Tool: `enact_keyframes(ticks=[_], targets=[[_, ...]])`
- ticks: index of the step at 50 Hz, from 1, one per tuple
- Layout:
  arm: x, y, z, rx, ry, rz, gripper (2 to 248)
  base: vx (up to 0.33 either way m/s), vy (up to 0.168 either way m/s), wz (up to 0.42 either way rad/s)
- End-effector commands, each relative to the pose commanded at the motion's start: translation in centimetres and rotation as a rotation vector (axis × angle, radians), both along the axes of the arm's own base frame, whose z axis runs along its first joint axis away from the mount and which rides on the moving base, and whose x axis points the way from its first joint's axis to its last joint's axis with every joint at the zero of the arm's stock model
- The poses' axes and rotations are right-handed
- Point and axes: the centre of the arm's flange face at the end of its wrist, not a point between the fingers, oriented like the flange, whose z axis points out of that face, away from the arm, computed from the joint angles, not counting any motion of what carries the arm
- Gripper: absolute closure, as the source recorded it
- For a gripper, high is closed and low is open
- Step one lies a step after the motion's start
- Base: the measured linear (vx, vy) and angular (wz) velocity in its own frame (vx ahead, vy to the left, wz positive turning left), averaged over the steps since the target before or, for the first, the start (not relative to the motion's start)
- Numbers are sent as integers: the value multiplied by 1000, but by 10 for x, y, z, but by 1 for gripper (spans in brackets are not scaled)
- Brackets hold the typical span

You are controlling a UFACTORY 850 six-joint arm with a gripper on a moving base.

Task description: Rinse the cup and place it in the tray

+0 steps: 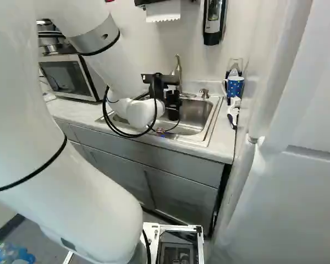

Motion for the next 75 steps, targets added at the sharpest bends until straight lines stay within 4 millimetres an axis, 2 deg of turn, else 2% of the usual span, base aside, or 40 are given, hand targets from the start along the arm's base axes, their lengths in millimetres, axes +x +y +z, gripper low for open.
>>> enact_keyframes(ticks=[75], targets=[[0, 0, 0, 0, 0, 0, 128, 0, 0, 0]])
